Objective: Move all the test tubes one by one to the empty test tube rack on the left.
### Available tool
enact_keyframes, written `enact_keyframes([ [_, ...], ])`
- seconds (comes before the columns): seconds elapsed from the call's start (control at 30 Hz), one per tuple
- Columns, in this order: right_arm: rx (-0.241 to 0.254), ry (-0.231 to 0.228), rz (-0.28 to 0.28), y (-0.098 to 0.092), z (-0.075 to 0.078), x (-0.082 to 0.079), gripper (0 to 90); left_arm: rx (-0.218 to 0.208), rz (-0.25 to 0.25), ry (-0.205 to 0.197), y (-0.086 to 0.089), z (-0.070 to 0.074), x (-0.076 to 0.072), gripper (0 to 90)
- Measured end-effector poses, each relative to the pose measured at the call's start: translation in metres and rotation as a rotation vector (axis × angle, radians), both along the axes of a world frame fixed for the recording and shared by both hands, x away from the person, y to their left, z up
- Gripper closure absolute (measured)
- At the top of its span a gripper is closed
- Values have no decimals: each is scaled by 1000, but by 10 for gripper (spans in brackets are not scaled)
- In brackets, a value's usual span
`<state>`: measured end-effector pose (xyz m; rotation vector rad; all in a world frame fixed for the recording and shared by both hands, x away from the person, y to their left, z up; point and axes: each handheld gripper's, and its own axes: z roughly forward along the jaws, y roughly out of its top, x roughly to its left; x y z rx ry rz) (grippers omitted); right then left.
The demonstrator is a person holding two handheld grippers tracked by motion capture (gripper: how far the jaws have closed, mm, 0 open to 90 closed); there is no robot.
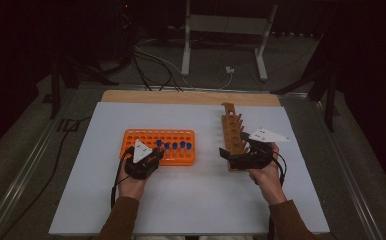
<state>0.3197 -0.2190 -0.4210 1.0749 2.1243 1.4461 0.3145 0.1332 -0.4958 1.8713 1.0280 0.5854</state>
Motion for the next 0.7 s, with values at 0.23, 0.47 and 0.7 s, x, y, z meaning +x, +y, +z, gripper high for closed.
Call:
enact_keyframes([
  [0.23,3,1,0,-1,0,0,1,17,-10,21,0,-2,1,749],
  [0.47,3,2,1,-2,0,0,1,-30,-2,-29,5,7,-3,703],
  [0.7,1,0,5,-1,0,0,1,-25,-11,-39,7,12,-4,778],
])
